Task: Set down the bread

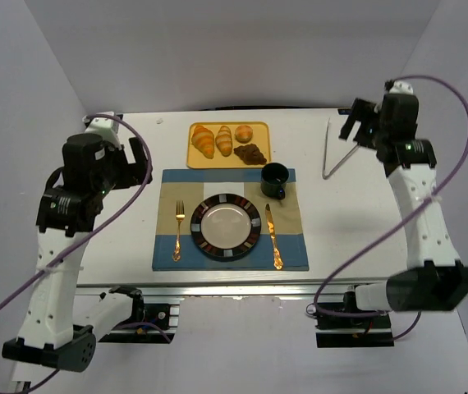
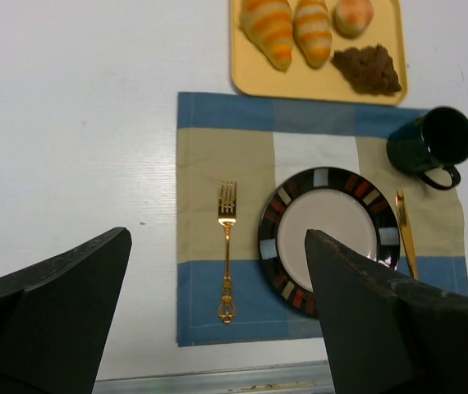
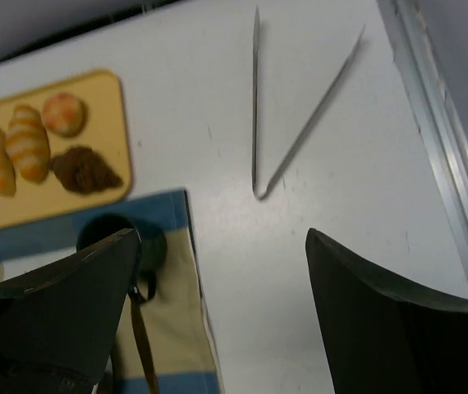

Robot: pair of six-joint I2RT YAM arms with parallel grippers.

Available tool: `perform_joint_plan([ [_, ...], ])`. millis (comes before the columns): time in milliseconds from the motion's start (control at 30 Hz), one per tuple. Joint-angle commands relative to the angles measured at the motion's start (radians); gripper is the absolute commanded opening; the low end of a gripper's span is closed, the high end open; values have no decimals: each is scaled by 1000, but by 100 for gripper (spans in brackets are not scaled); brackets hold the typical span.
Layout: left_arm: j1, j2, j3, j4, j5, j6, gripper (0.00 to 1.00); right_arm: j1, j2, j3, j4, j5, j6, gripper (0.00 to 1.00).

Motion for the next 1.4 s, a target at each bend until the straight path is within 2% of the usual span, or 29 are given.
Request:
perform_joint_plan([
  [0,-4,-59,-21,16,-116,-15,98,17,-68,-218,-29,1,33,89],
  [100,-4,-56,-37,44,-98,-27,98,19,-137,-354,65,-79,33,89],
  [200,-4,-36,-56,95,-90,-49,98,17,-67,-385,113,-73,76,89],
  [233,-4,-21,-60,107,-98,-64,98,17,1,-378,141,-48,99,89],
  [300,-4,1,-58,134,-102,-81,98,17,85,-318,156,4,123,89],
  [433,-4,70,-29,167,-118,-109,98,20,355,-140,126,62,119,89],
  [567,-4,160,8,188,-132,-129,98,19,530,47,65,151,119,89],
  [733,-4,222,49,194,-144,-145,98,19,720,280,-3,168,104,89],
  [867,-4,249,60,204,-155,-152,98,19,782,369,-43,220,105,89],
  [1067,-4,281,60,211,-147,-165,98,8,808,379,-67,256,139,89],
  [1367,-4,298,57,214,-150,-170,98,-13,856,383,-31,156,111,89],
])
